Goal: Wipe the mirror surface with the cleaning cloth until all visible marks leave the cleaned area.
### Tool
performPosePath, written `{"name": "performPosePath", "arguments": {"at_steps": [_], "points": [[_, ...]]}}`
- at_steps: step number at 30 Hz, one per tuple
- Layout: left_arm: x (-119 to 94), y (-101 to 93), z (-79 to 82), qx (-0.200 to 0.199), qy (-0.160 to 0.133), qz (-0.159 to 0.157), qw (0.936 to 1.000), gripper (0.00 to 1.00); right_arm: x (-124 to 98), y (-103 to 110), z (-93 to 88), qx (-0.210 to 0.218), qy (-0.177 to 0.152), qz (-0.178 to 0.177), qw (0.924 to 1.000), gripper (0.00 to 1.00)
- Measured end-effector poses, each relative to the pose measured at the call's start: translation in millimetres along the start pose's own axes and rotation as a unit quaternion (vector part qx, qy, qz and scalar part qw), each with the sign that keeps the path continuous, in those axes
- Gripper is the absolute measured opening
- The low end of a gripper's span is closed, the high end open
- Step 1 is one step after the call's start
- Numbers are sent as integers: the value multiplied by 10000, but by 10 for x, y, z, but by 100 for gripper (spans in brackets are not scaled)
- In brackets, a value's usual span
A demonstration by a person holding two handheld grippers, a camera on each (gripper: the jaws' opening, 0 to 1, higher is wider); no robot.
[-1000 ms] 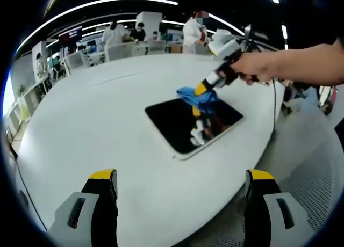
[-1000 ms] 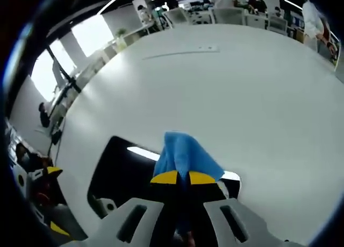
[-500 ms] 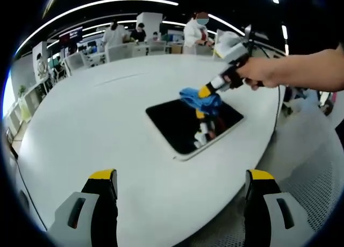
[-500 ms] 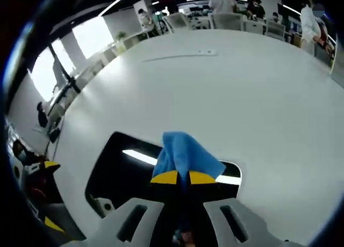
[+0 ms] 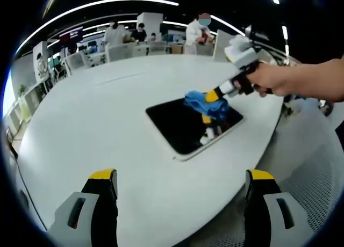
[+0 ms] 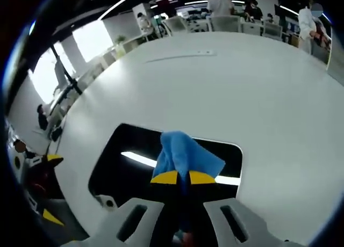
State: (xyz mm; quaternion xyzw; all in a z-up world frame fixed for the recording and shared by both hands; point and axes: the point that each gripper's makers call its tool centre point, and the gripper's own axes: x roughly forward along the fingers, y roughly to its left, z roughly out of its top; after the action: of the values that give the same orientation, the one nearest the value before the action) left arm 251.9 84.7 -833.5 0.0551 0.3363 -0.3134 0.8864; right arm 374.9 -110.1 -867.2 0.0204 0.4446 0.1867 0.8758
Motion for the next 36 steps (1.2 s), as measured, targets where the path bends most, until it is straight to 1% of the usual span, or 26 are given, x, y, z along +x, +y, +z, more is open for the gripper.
{"name": "performPosePath", "arguments": {"at_steps": [4, 7, 9, 12, 16, 19, 21, 27, 29, 31, 36], "points": [[-5, -12, 15, -9, -32, -19, 10000, 99, -57, 33, -85, 107, 22, 61, 9999, 0], [-20, -40, 129, -109, -326, -88, 9994, 99, -93, 56, -140, 164, 64, 91, 9998, 0], [-18, -40, 121, -99, -312, -95, 9994, 99, -120, 71, -184, 211, 77, 125, 9997, 0], [-3, -38, 73, -57, -183, -84, 9998, 99, -158, 98, -240, 264, 72, 143, 9995, 0], [-27, -34, 136, -84, -346, -73, 9993, 99, -179, 130, -274, 207, 75, 165, 9996, 0], [-45, 15, 150, -176, -406, 35, 9990, 99, -225, 157, -340, 191, 111, 205, 9995, 0], [-62, 36, 182, -281, -500, 65, 9983, 99, -250, 172, -375, 179, 122, 215, 9995, 0], [-75, 58, 218, -410, -636, 97, 9971, 99, -311, 217, -470, 265, 161, 258, 9992, 0], [-55, 12, 186, -446, -555, -32, 9975, 99, -337, 229, -504, 302, 163, 268, 9991, 0], [-41, -9, 151, -254, -437, -41, 9987, 99, -368, 251, -546, 367, 209, 290, 9987, 0], [-36, -25, 155, -279, -437, -98, 9986, 99, -427, 276, -632, 524, 265, 380, 9976, 0]]}}
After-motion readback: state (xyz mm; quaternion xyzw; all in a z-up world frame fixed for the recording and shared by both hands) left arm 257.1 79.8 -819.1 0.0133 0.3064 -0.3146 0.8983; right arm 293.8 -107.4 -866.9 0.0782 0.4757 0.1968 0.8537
